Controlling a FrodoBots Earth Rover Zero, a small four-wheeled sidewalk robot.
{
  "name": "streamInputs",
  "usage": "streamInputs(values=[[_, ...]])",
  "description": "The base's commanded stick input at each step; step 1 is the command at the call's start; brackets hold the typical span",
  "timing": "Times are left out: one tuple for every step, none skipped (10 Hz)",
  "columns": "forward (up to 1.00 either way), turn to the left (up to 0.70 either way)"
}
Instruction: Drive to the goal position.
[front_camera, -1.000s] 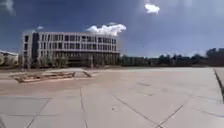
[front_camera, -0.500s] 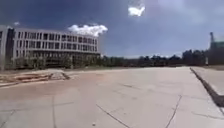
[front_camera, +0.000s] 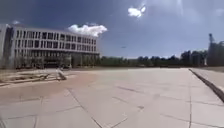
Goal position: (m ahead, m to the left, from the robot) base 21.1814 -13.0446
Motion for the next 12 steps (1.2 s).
streamInputs(values=[[0.7, 0.01], [0.7, 0.01], [0.7, 0.01], [0.7, 0.01], [0.7, 0.01], [0.7, 0.01], [0.7, 0.01], [0.7, 0.01], [0.7, 0.01], [0.7, 0.01], [0.7, 0.01], [0.7, 0.01]])
